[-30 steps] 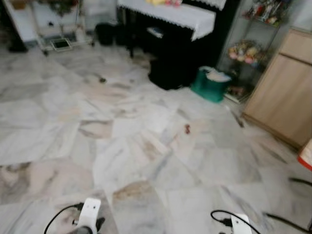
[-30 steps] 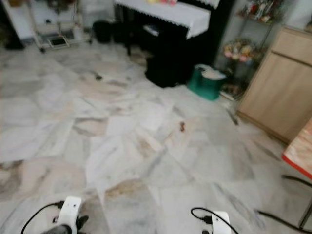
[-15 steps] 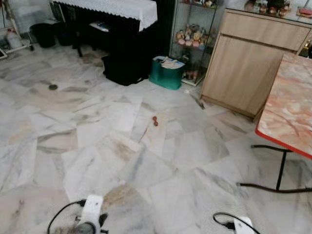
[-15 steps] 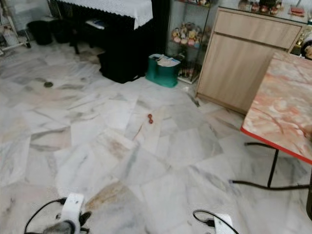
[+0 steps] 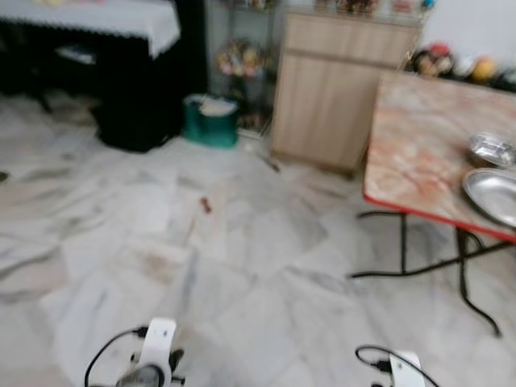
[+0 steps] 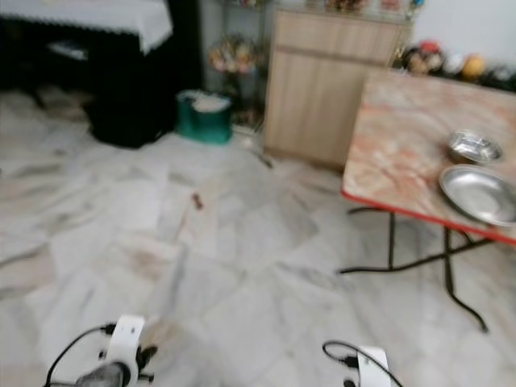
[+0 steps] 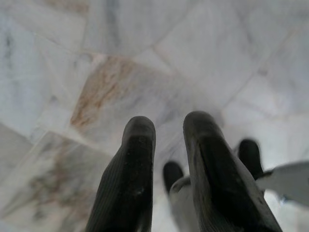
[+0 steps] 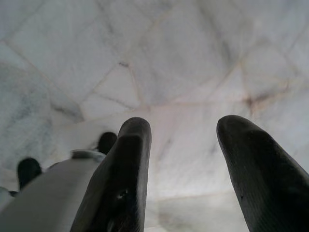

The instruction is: Setting the table

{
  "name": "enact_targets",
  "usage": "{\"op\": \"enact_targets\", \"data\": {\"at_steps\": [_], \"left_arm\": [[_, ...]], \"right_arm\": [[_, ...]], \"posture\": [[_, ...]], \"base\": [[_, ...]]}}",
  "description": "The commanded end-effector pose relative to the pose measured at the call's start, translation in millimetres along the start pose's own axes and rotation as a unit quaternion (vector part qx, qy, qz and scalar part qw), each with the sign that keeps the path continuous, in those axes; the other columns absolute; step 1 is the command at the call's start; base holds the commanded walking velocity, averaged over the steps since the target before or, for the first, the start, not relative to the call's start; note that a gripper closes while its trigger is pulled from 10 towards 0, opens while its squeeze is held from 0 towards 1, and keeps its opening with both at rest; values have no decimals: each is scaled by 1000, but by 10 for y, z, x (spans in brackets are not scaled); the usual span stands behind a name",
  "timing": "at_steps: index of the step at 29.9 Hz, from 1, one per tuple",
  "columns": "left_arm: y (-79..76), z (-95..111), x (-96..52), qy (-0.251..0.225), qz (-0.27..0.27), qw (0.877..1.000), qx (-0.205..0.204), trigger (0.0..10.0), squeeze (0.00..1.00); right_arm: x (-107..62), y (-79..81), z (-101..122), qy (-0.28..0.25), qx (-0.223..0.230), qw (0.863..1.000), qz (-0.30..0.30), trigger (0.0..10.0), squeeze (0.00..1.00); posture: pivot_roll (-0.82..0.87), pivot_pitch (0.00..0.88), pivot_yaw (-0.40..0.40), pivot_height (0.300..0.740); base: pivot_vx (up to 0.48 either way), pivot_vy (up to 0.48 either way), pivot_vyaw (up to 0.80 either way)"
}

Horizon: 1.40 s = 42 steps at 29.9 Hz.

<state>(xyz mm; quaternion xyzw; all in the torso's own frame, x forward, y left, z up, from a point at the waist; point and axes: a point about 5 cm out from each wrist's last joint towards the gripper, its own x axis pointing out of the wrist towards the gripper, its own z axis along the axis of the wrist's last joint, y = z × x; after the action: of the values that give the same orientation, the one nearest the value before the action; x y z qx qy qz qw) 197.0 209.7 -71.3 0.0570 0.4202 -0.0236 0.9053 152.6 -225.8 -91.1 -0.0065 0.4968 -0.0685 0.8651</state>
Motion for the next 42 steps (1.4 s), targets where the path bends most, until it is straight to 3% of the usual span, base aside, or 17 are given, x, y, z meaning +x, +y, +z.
{"op": "enact_targets", "data": {"at_steps": [1, 18, 27, 42], "left_arm": [[-51, 46, 19, -3, -5, 1000, -2, 10000, 0], [-76, 47, 22, -4, -10, 1000, 5, 10000, 0], [-90, 76, 28, -8, -14, 1000, 15, 10000, 0], [-57, 48, 20, -3, -4, 1000, 15, 10000, 0]], "right_arm": [[-12, -80, -29, 4, -1, 1000, -10, 10000, 0], [-18, -71, -61, 5, -7, 1000, -5, 10000, 0], [-20, -68, -63, 1, -4, 1000, -1, 10000, 0], [-20, -86, -48, 0, -6, 1000, -2, 10000, 0]], "posture": [[101, 0, -34, 740], [97, 0, -29, 740], [94, 0, -27, 740], [99, 0, -38, 740]], "base": [[0, 0, -756], [0, 0, -752], [0, 0, 0], [0, -425, 0]]}}
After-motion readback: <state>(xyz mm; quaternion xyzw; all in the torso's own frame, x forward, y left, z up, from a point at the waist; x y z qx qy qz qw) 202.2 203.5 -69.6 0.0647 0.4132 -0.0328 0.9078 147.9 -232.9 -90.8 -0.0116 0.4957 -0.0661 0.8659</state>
